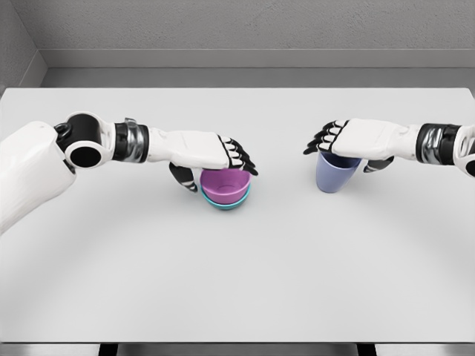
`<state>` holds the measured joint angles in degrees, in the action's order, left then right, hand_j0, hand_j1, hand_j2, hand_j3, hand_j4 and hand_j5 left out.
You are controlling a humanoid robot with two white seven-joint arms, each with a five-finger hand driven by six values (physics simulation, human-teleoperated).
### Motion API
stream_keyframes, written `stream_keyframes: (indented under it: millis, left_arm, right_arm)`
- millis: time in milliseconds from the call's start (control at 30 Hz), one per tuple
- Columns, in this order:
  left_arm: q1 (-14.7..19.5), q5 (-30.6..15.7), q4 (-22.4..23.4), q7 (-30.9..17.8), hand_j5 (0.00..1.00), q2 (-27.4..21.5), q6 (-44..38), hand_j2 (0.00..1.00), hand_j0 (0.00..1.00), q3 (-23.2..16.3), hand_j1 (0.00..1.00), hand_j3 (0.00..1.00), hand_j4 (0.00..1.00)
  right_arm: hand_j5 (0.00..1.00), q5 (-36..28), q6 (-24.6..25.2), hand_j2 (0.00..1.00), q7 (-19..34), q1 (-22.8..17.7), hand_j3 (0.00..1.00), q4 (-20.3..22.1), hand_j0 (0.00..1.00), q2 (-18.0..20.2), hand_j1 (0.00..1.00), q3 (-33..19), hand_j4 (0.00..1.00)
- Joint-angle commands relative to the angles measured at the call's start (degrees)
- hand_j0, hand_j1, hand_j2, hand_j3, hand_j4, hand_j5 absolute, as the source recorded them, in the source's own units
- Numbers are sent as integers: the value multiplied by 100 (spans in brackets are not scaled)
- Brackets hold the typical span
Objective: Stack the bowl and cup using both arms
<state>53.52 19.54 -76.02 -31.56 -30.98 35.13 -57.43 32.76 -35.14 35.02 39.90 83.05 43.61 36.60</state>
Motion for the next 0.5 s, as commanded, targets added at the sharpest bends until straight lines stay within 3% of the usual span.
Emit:
stream_keyframes:
  millis: [0, 100, 167, 267, 467]
  left_arm:
    - [26, -223, -27, 10, 100, -144, -13, 100, 100, 4, 100, 100, 100]
    - [176, -794, -168, 27, 100, -961, -13, 100, 100, 57, 100, 100, 100]
    - [185, -917, -115, 27, 100, -1419, -13, 100, 100, 206, 100, 100, 100]
    - [141, -909, -45, 27, 100, -1516, -13, 100, 100, 294, 100, 100, 100]
    - [18, -917, 465, 19, 100, -1516, -13, 100, 100, 329, 100, 100, 100]
  right_arm:
    - [100, -24, 14, 100, -2, 0, 100, 1, 100, 7, 100, -4, 100]
    - [100, -24, 14, 100, -2, 0, 100, 1, 100, 7, 100, -4, 100]
    - [98, -24, 14, 98, -2, 0, 98, 1, 98, 7, 98, -4, 98]
    - [89, -24, 14, 89, -2, 0, 89, 1, 89, -2, 89, 5, 89]
    - [87, -24, 14, 87, -2, 0, 87, 1, 87, -19, 87, 14, 87]
